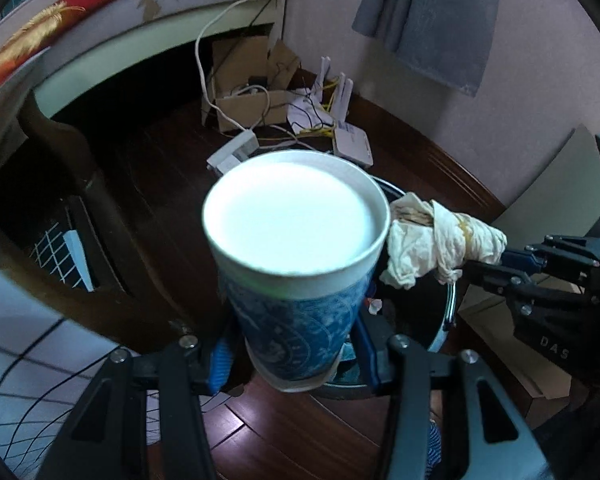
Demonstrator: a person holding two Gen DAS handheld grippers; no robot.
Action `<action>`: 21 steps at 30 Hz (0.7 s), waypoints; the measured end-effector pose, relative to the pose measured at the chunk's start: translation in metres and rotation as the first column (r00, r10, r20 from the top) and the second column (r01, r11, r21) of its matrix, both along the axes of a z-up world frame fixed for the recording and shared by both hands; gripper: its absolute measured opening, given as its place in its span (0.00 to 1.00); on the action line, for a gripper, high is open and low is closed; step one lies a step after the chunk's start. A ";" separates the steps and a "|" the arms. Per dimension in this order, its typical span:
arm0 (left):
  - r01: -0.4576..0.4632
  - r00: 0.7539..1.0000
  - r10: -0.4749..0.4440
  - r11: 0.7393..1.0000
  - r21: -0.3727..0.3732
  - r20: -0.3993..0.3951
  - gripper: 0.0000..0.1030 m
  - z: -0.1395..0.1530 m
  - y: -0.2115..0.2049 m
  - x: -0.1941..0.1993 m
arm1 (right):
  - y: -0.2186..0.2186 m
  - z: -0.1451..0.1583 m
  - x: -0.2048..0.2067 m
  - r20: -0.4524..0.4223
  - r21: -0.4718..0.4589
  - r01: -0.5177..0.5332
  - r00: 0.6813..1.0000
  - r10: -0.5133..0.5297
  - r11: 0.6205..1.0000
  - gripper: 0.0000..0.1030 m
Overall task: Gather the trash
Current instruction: 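Open both tools to drop cup and cloth into the bin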
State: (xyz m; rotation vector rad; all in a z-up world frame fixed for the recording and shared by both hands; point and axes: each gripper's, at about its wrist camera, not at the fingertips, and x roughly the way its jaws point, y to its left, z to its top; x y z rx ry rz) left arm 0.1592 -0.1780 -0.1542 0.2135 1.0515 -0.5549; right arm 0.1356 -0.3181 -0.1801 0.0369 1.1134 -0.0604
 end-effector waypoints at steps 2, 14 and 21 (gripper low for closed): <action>0.004 1.000 -0.004 1.000 -0.002 -0.013 0.53 -0.006 -0.003 0.003 | -0.001 -0.007 0.005 -0.014 0.011 -0.005 1.000 0.005 1.000 0.19; -0.157 0.987 0.155 0.984 0.087 0.033 1.00 -0.035 0.016 -0.001 | -0.023 -0.042 0.014 -0.080 -0.174 0.066 0.993 -0.081 0.982 1.00; -0.170 0.985 0.167 0.982 0.080 0.043 1.00 -0.030 0.025 -0.007 | -0.013 -0.037 0.007 -0.054 -0.147 0.058 0.996 -0.066 0.987 1.00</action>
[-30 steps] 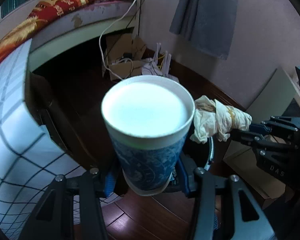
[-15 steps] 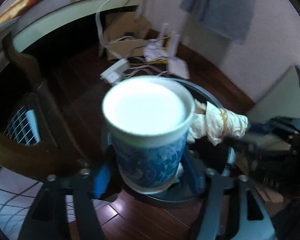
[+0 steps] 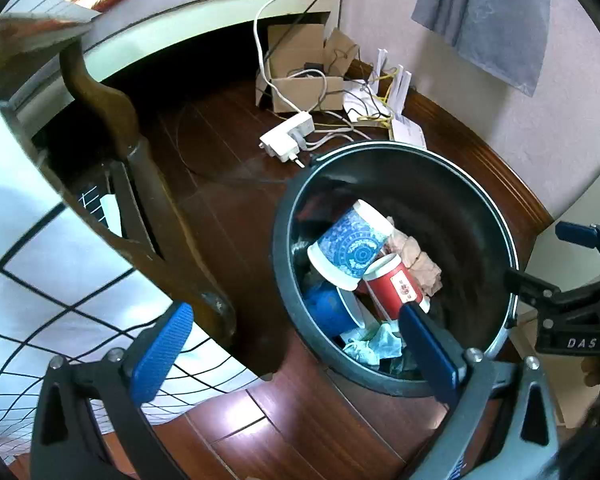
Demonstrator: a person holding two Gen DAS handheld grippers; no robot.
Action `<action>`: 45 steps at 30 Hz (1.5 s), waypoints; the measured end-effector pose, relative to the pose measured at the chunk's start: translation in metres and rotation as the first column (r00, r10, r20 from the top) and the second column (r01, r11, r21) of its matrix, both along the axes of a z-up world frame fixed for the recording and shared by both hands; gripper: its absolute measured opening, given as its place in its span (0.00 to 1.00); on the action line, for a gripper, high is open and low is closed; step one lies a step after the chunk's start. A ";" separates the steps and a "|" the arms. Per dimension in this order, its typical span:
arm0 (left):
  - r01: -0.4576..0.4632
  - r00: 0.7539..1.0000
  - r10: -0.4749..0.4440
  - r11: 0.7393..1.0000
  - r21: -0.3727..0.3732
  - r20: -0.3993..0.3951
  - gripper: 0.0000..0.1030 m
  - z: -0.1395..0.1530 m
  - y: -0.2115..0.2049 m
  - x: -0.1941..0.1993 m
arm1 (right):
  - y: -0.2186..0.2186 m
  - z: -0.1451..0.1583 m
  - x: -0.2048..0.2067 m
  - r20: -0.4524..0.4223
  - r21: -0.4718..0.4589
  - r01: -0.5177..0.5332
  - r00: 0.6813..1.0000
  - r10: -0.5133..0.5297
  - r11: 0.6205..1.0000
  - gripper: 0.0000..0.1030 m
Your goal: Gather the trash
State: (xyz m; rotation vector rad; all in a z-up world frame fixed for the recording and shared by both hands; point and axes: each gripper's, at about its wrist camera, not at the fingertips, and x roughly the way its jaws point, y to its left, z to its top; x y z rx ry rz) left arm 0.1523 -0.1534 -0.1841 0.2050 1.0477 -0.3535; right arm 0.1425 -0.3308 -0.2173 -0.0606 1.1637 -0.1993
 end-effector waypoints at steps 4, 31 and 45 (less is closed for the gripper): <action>-0.001 1.000 0.001 1.000 0.005 0.012 1.00 0.004 0.001 -0.002 | 0.004 0.010 -0.002 0.023 0.013 -0.001 1.000 0.001 1.000 1.00; -0.083 0.962 0.088 0.996 -0.028 0.260 1.00 0.146 0.086 -0.092 | 0.097 0.175 -0.086 0.290 0.034 -0.056 0.956 0.044 0.998 1.00; -0.136 0.914 0.155 0.988 -0.077 0.375 1.00 0.212 0.125 -0.156 | 0.153 0.255 -0.145 0.429 -0.014 -0.116 0.896 0.111 0.993 1.00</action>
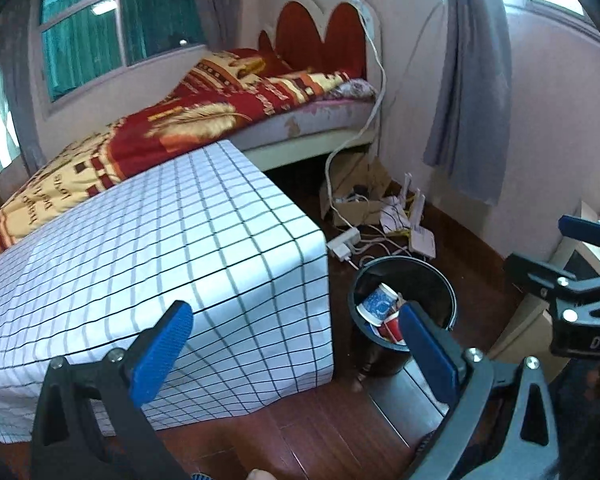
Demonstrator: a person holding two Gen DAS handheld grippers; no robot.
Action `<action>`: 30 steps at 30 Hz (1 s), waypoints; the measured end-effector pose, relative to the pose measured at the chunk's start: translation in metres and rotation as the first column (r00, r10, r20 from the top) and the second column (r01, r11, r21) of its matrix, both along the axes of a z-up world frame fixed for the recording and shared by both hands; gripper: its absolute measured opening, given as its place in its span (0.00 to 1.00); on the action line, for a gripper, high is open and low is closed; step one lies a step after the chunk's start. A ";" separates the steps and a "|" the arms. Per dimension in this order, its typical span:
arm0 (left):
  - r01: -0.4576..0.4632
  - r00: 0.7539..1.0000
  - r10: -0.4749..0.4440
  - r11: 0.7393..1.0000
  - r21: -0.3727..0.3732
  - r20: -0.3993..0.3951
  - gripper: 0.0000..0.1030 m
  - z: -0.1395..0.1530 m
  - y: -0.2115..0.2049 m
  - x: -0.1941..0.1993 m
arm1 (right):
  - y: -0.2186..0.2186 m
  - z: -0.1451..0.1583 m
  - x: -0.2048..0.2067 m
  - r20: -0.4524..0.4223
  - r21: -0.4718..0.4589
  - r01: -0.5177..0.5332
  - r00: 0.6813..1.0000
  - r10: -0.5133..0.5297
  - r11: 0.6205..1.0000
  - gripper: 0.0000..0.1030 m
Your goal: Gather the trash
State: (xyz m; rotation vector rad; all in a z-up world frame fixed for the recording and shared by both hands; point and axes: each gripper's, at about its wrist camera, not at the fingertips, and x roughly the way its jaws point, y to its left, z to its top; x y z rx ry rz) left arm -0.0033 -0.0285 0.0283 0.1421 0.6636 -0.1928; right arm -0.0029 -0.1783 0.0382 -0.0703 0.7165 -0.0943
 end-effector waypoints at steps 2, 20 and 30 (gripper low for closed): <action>-0.021 1.000 0.021 1.000 -0.006 0.008 1.00 0.003 0.006 -0.004 | 0.009 0.009 -0.009 0.019 -0.003 -0.015 1.000 0.015 1.000 1.00; -0.038 0.998 0.039 0.998 -0.040 0.043 1.00 0.009 0.019 -0.019 | 0.019 0.025 -0.024 0.063 0.000 -0.018 0.998 0.018 1.000 1.00; -0.018 0.998 0.019 0.999 -0.028 0.053 1.00 0.013 0.012 -0.022 | 0.010 0.025 -0.028 0.064 0.010 0.000 0.998 0.000 1.000 1.00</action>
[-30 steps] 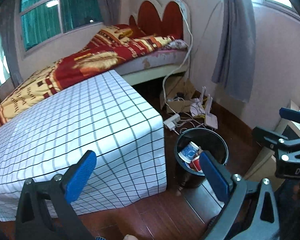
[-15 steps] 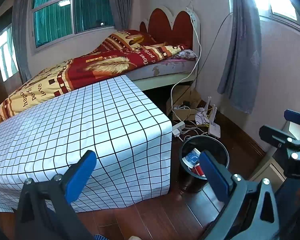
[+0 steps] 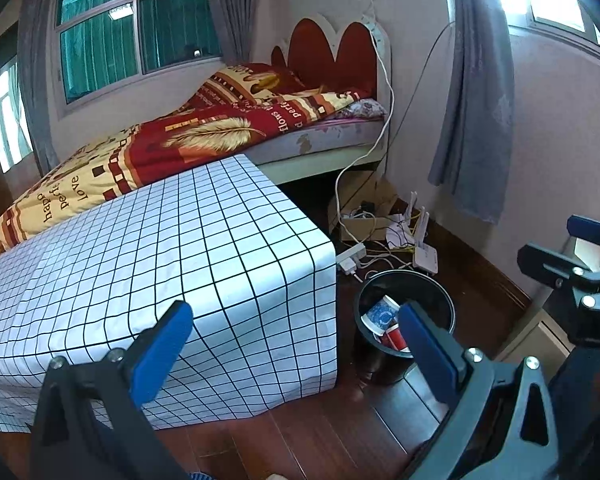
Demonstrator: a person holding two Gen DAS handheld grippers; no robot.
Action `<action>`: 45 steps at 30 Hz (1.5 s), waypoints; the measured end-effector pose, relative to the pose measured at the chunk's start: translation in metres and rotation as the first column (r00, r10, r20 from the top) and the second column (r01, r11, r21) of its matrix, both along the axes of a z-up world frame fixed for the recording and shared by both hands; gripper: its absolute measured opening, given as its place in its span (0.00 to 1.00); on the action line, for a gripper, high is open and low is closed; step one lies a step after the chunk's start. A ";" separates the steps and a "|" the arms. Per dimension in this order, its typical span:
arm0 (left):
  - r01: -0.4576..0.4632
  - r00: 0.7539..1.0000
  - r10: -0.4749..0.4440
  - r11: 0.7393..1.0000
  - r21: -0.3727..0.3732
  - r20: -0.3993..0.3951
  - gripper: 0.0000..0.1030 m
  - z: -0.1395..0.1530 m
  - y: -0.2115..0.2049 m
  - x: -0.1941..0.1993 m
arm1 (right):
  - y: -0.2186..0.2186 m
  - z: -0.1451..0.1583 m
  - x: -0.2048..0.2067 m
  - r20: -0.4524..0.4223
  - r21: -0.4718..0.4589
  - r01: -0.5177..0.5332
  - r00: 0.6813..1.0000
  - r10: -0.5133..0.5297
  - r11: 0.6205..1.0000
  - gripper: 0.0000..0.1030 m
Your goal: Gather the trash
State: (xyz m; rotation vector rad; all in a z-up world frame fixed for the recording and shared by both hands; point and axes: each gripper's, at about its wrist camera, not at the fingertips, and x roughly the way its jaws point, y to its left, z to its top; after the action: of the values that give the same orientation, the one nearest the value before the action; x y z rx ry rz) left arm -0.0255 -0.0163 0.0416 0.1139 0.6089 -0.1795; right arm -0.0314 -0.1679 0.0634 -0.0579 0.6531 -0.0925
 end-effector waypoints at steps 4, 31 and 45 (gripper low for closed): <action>0.003 1.000 -0.003 1.000 0.006 -0.001 1.00 0.000 -0.003 -0.001 | 0.000 0.000 0.000 -0.003 0.000 0.002 1.000 -0.002 1.000 1.00; 0.010 1.000 -0.010 1.000 0.014 0.001 1.00 0.002 -0.001 -0.002 | -0.001 -0.001 -0.001 -0.004 0.001 -0.002 1.000 0.002 1.000 1.00; 0.021 1.000 -0.021 1.000 0.019 -0.002 1.00 0.001 -0.003 -0.002 | -0.001 -0.004 -0.001 -0.010 0.000 -0.001 1.000 0.001 1.000 1.00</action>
State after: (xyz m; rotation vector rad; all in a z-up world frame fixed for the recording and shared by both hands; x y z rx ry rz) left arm -0.0272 -0.0189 0.0431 0.1389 0.6117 -0.1940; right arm -0.0329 -0.1687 0.0591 -0.0594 0.6631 -0.0910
